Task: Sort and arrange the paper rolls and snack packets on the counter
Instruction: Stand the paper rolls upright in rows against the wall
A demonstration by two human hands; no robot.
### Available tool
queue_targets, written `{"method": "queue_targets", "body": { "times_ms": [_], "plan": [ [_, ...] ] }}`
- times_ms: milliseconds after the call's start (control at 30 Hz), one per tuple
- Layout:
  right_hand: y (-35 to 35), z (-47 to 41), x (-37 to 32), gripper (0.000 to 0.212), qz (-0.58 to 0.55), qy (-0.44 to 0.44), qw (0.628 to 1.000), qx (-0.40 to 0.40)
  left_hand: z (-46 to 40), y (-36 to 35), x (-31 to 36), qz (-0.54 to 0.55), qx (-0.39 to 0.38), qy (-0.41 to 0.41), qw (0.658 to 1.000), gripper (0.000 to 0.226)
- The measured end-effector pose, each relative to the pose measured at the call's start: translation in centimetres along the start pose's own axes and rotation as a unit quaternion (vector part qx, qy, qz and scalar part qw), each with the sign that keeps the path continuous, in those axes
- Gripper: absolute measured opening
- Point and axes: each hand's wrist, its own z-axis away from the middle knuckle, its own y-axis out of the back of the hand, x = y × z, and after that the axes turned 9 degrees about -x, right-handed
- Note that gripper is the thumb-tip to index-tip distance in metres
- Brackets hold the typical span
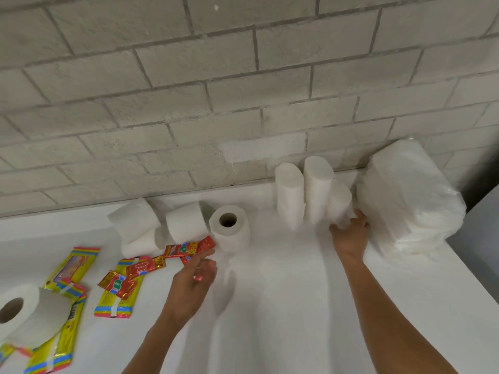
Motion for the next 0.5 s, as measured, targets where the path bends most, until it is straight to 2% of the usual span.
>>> {"method": "queue_targets", "body": {
  "times_ms": [200,300,500],
  "plan": [
    [-0.7,5.1,0.0,0.062,-0.013,0.009,1.0,-0.014,-1.4,6.7,-2.3,-0.103,0.138,0.016,0.985,0.026],
    [-1.0,7.8,-0.4,0.057,-0.022,0.021,0.999,-0.021,-2.4,9.3,-3.8,-0.183,0.14,0.057,0.971,0.032],
    [-3.0,12.7,-2.3,0.048,-0.04,0.061,0.996,-0.045,-3.4,12.9,-5.9,-0.256,0.116,0.052,0.958,0.042]
  ]
}}
